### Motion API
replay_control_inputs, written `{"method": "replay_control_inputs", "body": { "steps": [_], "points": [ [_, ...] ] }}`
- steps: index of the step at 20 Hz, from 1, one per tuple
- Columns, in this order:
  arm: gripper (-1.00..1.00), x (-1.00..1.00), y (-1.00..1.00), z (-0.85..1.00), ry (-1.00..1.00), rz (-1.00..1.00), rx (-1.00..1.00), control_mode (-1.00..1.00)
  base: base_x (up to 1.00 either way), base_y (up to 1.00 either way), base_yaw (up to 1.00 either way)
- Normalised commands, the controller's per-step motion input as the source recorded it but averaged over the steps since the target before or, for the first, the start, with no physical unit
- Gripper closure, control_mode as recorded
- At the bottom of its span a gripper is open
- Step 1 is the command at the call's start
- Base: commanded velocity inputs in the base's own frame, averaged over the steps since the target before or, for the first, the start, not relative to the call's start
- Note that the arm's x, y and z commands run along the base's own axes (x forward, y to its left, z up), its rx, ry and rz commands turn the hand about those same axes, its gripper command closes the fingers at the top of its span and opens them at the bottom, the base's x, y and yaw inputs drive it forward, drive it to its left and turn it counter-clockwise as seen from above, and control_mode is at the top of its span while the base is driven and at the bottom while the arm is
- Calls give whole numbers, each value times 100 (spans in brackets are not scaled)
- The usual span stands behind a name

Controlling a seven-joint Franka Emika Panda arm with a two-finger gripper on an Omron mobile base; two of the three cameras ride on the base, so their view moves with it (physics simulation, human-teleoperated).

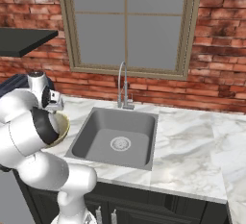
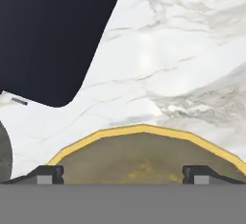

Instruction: Pick the apples from the cabinet and place them in one bowl. Pick the tangerine from the sink and place it in the other bowl.

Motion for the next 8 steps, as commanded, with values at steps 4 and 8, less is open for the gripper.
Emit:
{"method": "replay_control_inputs", "body": {
  "steps": [4,8],
  "points": [
    [-100,-3,0,51,-3,0,0,-100,0,0,0],
    [-100,-11,0,59,-3,0,0,-100,0,0,0]
  ]
}}
